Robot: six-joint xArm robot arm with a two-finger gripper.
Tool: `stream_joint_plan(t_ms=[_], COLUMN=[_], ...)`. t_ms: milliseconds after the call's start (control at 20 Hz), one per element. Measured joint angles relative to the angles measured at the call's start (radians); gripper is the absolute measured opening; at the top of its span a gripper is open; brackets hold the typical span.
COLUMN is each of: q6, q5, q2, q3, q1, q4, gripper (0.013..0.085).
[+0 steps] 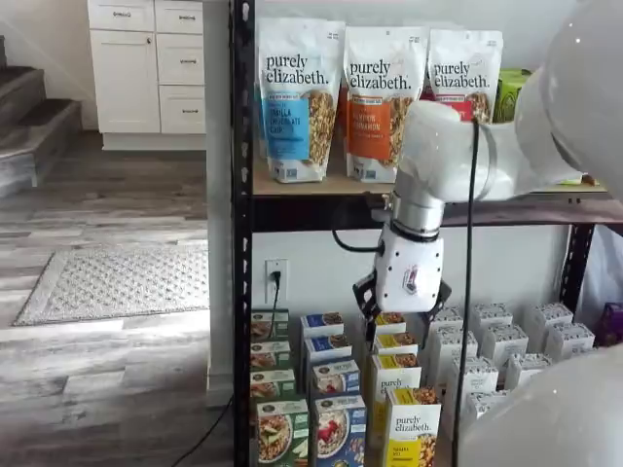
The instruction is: Pick up the blue and white box that is on the bottom shelf, the second box from the left
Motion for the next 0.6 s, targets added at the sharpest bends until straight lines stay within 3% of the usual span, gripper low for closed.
stream_joint_plan(t_ms=[250,600], q6=[0.000,0.003], q5=[-0.123,-0.212], q2=[0.067,0.181], q3=[0.028,0.023], q1=[0.024,0.043], q4=[0.026,0.040], gripper=[0.0850,0.0850])
